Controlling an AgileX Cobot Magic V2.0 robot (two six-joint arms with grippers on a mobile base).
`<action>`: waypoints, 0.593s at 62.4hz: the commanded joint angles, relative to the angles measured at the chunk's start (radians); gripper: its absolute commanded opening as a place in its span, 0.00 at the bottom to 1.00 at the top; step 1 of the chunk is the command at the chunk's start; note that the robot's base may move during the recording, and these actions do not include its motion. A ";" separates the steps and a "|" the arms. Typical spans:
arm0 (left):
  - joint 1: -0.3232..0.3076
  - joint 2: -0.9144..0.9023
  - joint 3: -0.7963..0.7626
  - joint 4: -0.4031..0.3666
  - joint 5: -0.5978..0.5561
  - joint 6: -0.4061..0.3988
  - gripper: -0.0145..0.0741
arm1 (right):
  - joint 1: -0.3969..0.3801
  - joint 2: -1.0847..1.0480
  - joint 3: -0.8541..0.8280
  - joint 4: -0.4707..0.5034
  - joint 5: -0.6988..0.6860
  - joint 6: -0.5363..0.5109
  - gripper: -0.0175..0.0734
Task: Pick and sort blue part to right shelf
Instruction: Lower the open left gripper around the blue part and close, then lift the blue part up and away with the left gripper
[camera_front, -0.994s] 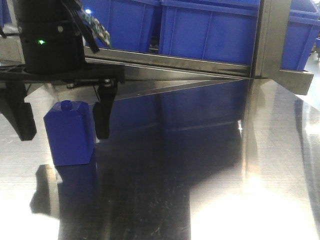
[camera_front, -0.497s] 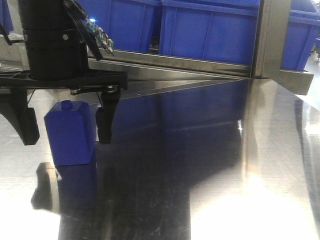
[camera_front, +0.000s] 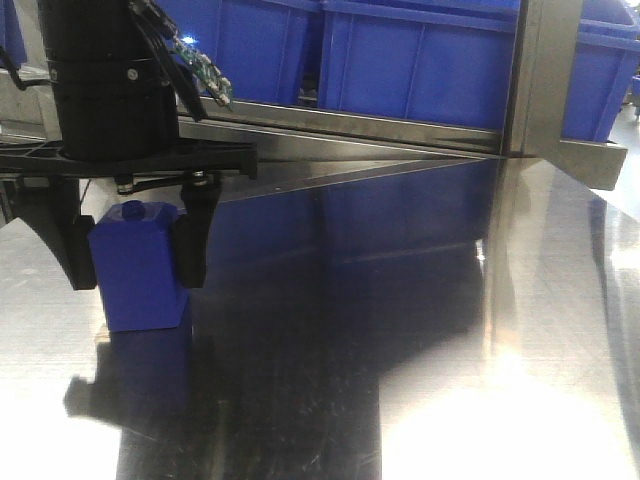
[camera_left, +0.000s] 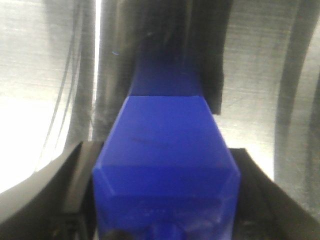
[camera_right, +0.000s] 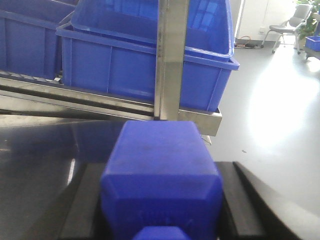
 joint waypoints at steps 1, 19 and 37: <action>-0.006 -0.053 -0.029 0.000 0.000 -0.008 0.64 | -0.004 0.008 -0.029 -0.013 -0.086 -0.005 0.62; -0.006 -0.095 -0.029 0.000 -0.019 -0.008 0.60 | -0.004 0.008 -0.029 -0.013 -0.086 -0.005 0.62; -0.006 -0.258 -0.015 -0.014 -0.042 0.186 0.60 | -0.004 0.008 -0.029 -0.013 -0.086 -0.005 0.62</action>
